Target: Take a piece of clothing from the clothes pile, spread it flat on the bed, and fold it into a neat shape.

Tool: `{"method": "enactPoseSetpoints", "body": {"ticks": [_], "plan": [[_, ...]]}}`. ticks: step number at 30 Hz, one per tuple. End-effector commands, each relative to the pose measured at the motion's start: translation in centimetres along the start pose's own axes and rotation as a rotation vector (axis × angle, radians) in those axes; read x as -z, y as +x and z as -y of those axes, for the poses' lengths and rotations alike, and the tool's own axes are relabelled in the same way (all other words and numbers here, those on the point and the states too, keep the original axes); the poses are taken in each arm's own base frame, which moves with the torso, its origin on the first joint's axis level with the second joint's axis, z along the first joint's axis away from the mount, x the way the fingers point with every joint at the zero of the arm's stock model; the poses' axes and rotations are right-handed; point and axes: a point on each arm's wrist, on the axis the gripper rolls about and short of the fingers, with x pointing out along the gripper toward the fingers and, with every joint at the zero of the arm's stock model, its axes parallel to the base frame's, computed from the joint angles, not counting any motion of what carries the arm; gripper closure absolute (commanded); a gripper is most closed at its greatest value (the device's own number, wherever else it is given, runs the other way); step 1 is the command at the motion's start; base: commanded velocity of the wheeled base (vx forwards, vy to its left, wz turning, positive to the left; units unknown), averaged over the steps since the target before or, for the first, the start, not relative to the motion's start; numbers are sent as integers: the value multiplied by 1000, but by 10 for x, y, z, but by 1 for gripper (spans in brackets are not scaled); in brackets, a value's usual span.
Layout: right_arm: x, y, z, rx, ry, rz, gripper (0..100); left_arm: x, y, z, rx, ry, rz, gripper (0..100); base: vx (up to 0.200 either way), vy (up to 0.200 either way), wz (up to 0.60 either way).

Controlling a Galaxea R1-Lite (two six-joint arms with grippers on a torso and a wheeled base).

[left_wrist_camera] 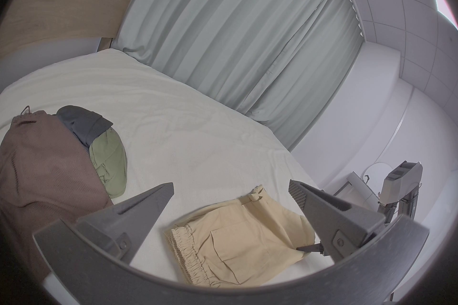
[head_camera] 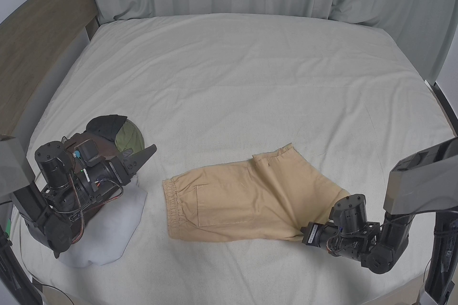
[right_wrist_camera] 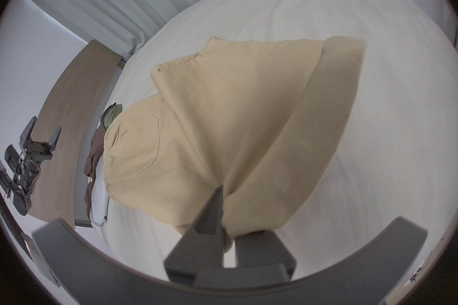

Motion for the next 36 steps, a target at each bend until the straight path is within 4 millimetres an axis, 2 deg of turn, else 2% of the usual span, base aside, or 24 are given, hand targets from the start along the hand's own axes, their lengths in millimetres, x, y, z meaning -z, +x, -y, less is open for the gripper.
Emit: {"method": "enactPoseSetpoints", "body": {"ticks": [1,7,8,12,18,19,25,27,31,34,35,36], "plan": [[4,-3,-2,0,-2,-7,100,-1,0,0,1,0,2,0,0,0,0],[6,-5,-1,-9,-2,3,100,0,0,0,1,0,2,0,0,0,0],[7,-6,-1,-6,-5,0,0,-1,0,0,2,1,3,0,0,0,0],[14,-11,-2,-9,-16,-23,0,0,0,0,1,2,2,0,0,0,0],[35,-27,-6,-38,-73,-90,0,0,0,1,5,3,-1,0,0,0,0],[43,-34,-13,-91,-100,-87,0,1,-1,3,8,3,-6,0,0,0,0],[49,-49,-21,-188,-184,-53,0,4,-4,4,14,3,-24,0,0,0,0],[50,-54,-23,-209,-202,-62,0,5,-5,4,19,3,-29,0,0,0,0],[38,-72,-38,-304,-201,-1,0,4,-9,7,36,36,-36,0,0,0,0],[37,-74,-40,-313,-199,7,0,4,-9,7,38,39,-37,0,0,0,0],[29,-87,-52,-386,-202,60,0,2,-10,9,45,63,-29,0,0,0,0],[28,-92,-56,-410,-205,73,0,1,-11,10,43,71,-25,0,0,0,0]]}}
